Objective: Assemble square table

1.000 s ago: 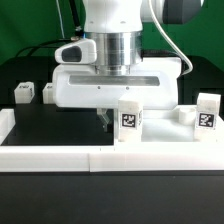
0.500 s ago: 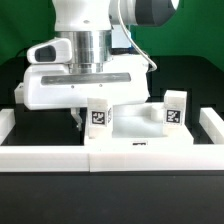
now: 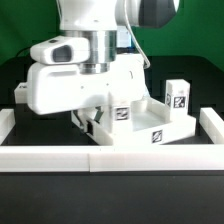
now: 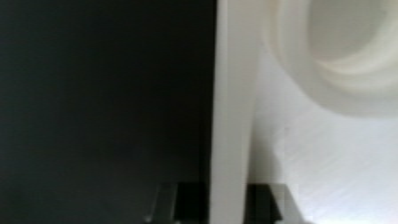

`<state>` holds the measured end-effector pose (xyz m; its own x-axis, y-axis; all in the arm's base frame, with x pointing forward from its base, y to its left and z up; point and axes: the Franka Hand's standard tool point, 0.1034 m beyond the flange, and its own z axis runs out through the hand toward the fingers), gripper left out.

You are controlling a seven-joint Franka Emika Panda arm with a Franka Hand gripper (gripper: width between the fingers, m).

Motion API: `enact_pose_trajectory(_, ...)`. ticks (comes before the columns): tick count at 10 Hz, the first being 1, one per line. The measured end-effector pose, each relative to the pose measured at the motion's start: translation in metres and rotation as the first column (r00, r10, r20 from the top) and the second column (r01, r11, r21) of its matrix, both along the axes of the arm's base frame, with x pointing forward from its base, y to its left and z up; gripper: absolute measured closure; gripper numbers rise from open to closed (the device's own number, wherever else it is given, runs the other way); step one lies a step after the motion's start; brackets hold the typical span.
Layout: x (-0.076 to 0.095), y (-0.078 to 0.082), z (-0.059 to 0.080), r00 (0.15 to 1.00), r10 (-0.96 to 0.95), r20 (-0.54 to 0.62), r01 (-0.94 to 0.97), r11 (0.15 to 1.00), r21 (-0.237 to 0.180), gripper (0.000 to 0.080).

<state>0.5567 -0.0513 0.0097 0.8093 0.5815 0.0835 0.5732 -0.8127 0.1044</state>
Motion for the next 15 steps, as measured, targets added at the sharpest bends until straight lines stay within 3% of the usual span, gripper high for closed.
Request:
enact_pose_trajectory(1,0.003,0.005,0.001,0.993,0.118,0.011,-0.118,0.993,-0.027,0.0738)
enact_pose_trajectory(4,0.004,0.004,0.001,0.968,0.252,-0.003,-0.252,0.966,-0.053,0.0737)
enact_pose_trajectory(8,0.027,0.056,0.006,0.874,0.486,-0.001,-0.484,0.871,-0.087,0.0735)
enact_pose_trajectory(10,0.025,0.048,0.004,0.828,0.56,-0.014,-0.558,0.823,-0.105,0.0735)
enact_pose_trajectory(14,0.025,0.047,0.004,0.716,0.697,-0.047,-0.696,0.706,-0.132,0.0734)
enact_pose_trajectory(15,0.024,0.065,0.003,0.674,0.737,-0.052,-0.736,0.663,-0.138,0.0733)
